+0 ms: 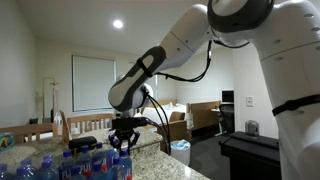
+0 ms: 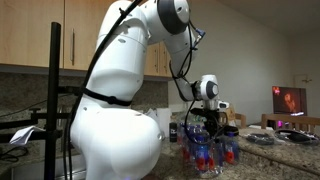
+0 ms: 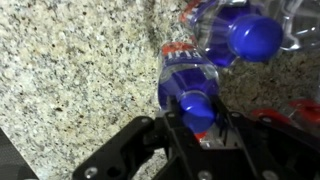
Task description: Move the bottle backward to the second row
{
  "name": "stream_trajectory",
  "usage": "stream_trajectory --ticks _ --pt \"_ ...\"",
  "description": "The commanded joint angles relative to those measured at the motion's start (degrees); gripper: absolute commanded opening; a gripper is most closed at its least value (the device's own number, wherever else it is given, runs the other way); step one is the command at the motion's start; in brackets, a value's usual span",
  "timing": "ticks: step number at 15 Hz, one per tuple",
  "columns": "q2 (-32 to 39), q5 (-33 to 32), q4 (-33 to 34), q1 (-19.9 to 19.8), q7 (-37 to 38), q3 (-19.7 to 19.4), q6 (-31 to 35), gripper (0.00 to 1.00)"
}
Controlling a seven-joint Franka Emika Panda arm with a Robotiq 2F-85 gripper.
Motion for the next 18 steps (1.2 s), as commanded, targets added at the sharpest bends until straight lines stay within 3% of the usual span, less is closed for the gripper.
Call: stream_trajectory --ticks 1,7,12,18 --pt "-0.8 1.0 -1.0 -0.3 9.0 -1.4 0.6 0.1" --pt "-1.0 -6.2 0.4 -0.3 16.7 -3.9 -7.1 0.1" --pt "-0.9 -13.8 0.7 1.6 14.6 -1.9 -14.6 0.1" --pt "-4.8 -16.2 -6.8 0.6 9.9 -0.7 -2.8 0.1"
